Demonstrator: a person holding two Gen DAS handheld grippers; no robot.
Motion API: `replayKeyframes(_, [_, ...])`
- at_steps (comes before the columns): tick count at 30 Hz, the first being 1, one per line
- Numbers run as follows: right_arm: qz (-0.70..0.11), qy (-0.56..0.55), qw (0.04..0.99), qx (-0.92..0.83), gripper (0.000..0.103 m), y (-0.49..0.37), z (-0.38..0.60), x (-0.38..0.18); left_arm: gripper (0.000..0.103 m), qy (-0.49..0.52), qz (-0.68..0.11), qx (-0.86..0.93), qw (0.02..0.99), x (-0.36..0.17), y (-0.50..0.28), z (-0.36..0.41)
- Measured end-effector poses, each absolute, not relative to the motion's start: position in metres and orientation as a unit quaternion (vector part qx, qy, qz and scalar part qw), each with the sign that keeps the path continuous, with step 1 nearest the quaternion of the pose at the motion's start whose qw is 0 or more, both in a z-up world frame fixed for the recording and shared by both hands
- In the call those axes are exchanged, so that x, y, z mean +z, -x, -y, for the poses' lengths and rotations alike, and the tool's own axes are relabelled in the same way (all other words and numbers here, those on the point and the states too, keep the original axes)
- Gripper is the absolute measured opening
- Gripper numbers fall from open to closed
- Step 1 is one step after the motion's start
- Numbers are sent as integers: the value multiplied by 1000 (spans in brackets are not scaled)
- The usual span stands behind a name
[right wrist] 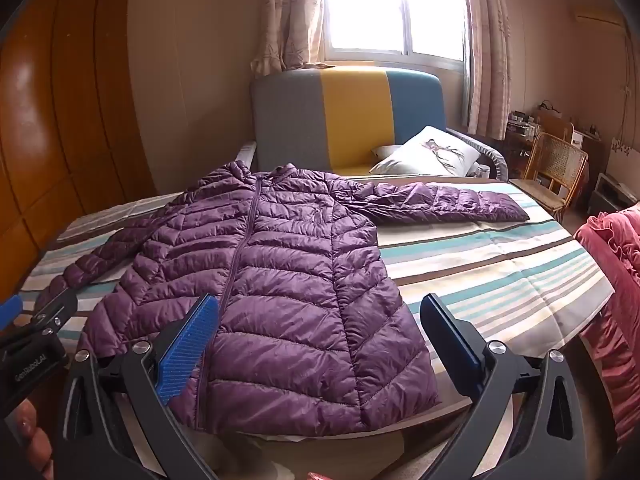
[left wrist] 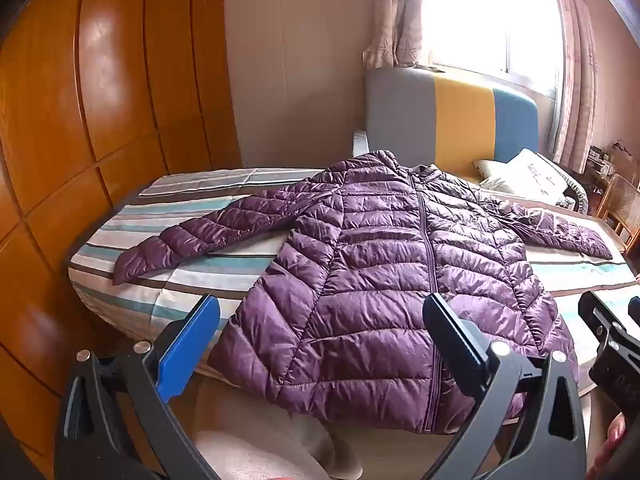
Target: Fold large clothes
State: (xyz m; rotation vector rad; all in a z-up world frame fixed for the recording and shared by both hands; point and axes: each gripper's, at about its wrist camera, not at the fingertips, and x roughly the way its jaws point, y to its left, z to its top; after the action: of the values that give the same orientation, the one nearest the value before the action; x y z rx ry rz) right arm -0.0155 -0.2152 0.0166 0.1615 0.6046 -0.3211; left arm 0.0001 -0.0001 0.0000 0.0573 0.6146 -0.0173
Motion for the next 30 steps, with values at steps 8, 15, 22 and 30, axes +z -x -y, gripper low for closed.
replayKeyframes(8, [-285, -91, 941, -161, 100, 22, 222, 16, 101, -27, -294, -18, 955, -3, 8, 1])
replayKeyframes(15, [-290, -91, 938, -168, 100, 19, 222, 18, 101, -32, -298, -27, 954, -3, 5, 13])
replayKeyframes(22, [-291, -91, 938, -165, 100, 18, 221, 15, 101, -24, -304, -48, 951, -1, 2, 6])
replayKeyframes(30, [-291, -94, 937, -166, 100, 19, 223, 17, 101, -24, -304, -57, 951, -1, 2, 4])
